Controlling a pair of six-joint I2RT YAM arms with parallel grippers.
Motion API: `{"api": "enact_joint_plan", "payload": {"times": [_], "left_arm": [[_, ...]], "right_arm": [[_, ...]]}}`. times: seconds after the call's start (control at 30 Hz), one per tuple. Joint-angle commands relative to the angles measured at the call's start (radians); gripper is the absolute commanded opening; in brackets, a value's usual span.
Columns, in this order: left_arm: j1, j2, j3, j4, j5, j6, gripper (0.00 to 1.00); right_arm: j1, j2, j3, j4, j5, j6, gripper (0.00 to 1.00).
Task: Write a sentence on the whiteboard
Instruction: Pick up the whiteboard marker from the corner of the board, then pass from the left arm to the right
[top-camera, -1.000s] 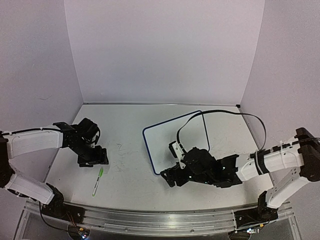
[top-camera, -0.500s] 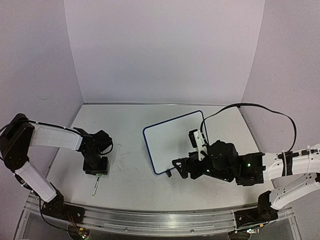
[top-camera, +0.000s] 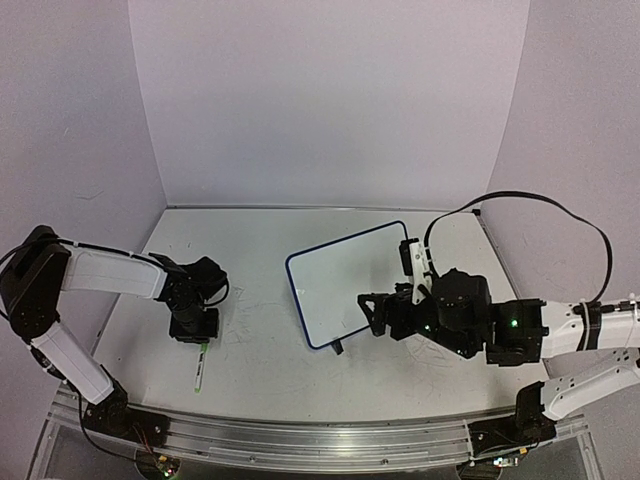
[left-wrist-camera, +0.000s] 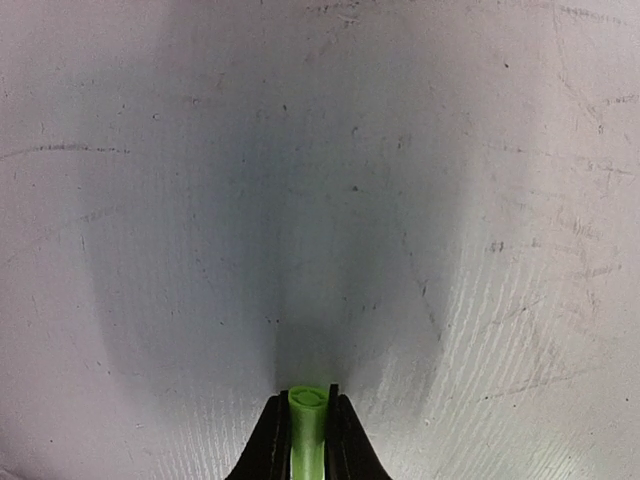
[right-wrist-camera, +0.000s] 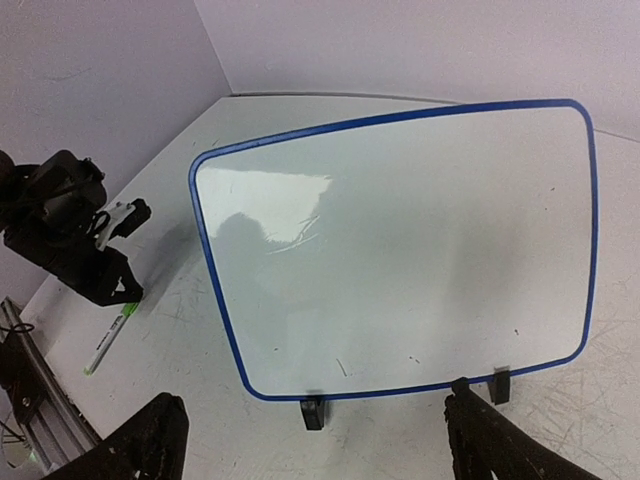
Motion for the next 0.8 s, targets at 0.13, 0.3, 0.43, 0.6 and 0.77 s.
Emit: {"api": "enact_joint_plan", "payload": {"times": [0.13, 0.3, 0.43, 0.6, 0.77], "left_arm": [[-0.001, -0.202, 0.106, -0.03, 0.1, -0.025, 0.0], [-0.002, -0.387, 0.165, 0.097, 0.235, -0.02, 0.0], [-0.004, -0.513, 0.127, 0.363, 0.382, -0.047, 0.0], [-0.012, -0.566, 0.036, 0.788, 0.51, -0.105, 0.0], [-0.091, -0.54, 0.021, 0.932, 0.486, -0.075, 0.0]], "right_arm": [[0.004, 0.107, 0.157, 0.002, -0.006, 0.007, 0.93], [0.004, 0.216, 0.247, 0.043, -0.161, 0.008, 0.92], [0.004, 0.298, 0.307, 0.111, -0.258, 0.014, 0.91], [0.003, 0.39, 0.372, 0.251, -0.339, 0.061, 0.92], [-0.033, 0.423, 0.412, 0.369, -0.489, 0.145, 0.92]]}}
